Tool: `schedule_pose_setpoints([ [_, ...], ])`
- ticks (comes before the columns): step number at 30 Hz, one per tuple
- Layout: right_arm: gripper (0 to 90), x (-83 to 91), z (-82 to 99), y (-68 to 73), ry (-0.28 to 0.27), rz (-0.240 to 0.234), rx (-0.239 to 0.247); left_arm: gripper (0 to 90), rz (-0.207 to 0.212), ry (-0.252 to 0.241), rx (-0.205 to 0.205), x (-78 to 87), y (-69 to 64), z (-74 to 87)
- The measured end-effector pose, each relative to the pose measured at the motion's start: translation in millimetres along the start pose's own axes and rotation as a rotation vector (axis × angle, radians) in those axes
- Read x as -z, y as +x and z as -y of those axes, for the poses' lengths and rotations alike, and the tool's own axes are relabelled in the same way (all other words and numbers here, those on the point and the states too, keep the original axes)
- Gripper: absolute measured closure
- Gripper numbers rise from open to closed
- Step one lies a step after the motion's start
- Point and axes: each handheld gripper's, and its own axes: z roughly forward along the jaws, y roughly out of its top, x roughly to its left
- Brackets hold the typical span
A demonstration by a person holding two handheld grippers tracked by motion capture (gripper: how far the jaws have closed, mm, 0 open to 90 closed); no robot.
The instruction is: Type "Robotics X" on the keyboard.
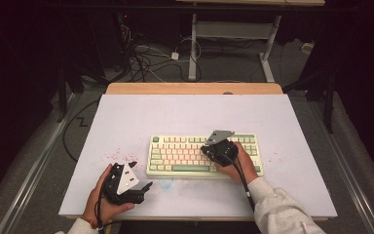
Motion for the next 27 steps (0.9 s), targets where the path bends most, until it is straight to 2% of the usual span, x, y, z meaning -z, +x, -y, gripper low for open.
schedule_pose_setpoints([
  [8, 90.0, -3.1, -2.0, 1.9, -0.004, 0.015, 0.012, 17.1, 0.007, 0.004, -0.011, -2.1, -2.3, -1.6],
  [11, 90.0, -5.4, -2.5, 3.3, 0.028, 0.015, 0.042, 17.1, 0.009, 0.008, -0.011, -2.2, -2.3, -1.1],
  [13, 90.0, -3.9, -4.0, 4.4, 0.043, 0.013, 0.04, 17.1, 0.005, 0.008, -0.008, -1.9, -1.2, -0.7],
  [19, 90.0, 5.2, -4.6, 4.3, -0.038, 0.025, 0.013, 17.5, 0.004, 0.003, -0.001, -1.2, -0.9, -0.2],
  [27, 90.0, 14.5, -4.9, 3.7, -0.079, 0.02, -0.005, 17.5, 0.009, 0.012, -0.01, -2.0, -1.3, -0.5],
])
